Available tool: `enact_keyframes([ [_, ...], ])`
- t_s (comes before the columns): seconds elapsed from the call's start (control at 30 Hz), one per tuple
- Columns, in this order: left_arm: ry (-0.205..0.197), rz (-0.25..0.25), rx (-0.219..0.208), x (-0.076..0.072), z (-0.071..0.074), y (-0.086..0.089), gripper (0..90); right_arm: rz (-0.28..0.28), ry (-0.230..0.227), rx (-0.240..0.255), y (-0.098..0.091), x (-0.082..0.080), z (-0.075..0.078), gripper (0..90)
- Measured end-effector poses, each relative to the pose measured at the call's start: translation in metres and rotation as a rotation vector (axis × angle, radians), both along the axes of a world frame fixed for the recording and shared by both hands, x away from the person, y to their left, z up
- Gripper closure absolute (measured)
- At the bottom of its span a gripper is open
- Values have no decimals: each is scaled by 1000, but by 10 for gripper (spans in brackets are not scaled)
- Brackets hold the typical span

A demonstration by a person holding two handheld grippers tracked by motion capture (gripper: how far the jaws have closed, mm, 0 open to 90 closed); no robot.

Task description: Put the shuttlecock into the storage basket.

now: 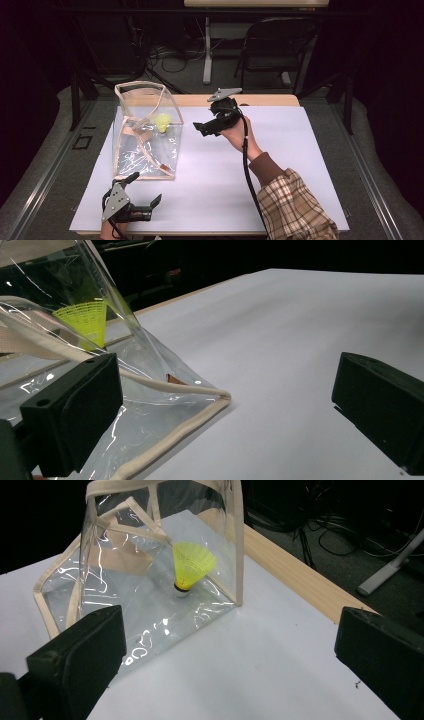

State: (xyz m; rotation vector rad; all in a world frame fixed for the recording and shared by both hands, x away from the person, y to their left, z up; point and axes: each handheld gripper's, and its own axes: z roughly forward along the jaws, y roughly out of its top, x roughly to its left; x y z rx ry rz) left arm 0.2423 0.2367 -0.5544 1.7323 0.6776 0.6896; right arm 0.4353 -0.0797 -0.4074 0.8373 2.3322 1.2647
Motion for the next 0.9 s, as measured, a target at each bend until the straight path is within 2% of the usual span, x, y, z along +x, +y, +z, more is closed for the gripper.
enact_keyframes([
  [0.13, -1, 2, -1, 0, 0, 0, 0, -8, -2, -5, -9, -5, -2, 0],
  [0.37, -2, 5, -10, 0, 1, 2, 0, -34, 4, 12, -35, -21, -13, 0],
  [0.47, -1, 11, -19, 0, 1, 3, 0, -38, 3, 15, -39, -24, -15, 0],
  [0.9, 0, 11, -17, 1, 1, 3, 0, -54, -67, 39, -71, -64, -28, 0],
])
